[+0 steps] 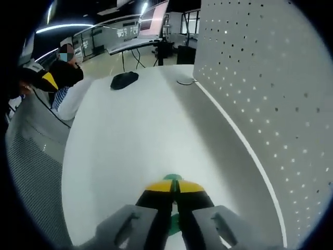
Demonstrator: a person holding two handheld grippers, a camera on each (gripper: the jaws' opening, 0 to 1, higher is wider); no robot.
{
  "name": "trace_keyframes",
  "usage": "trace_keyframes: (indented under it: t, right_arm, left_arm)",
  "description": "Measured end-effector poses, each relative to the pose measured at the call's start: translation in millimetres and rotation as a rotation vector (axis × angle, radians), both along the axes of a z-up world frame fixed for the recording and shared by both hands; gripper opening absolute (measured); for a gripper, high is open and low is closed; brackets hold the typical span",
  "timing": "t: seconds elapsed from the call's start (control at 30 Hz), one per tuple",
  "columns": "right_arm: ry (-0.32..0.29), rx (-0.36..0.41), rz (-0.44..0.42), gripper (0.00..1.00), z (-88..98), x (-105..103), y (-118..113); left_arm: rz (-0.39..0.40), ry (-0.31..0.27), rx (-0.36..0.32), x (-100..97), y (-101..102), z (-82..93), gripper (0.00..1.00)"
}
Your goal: Insert the hook assembly into the mounting plate slot until the hook locks in place.
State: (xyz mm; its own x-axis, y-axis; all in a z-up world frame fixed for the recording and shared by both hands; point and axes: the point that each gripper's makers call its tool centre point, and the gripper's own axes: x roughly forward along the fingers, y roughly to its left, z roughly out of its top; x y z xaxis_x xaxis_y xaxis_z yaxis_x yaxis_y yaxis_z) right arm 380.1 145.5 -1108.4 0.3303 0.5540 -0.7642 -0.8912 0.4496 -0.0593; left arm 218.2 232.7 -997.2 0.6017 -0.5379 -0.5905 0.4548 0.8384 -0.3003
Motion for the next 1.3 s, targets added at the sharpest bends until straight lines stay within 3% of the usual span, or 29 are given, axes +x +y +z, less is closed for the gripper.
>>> trace_keyframes:
  t: [0.5, 0.63, 0.87, 1.3]
  right_arm:
    - [0.014, 0.059, -0.102, 0.00, 9.0, 9.5, -5.5]
    - [0.041, 0.135, -0.171, 0.00, 19.3, 11.5, -4.3]
    - [-0.009, 0.150, -0.178, 0.00, 35.3, 13.7, -8.1]
    - [-0.031, 0.209, -0.228, 0.00, 59.6, 12.2, -10.6]
  left_arm:
    - [-0.005, -0.018, -0.009, 1.0, -4.3, 6.2, 0.94]
    - [-0.005, -0.030, -0.028, 3.4, -7.1, 13.5, 0.94]
    - [-0.022, -0.069, -0.020, 7.4, -9.5, 27.2, 0.98]
    - [-0.014, -0.137, -0.016, 15.7, -8.6, 52.8, 1.00]
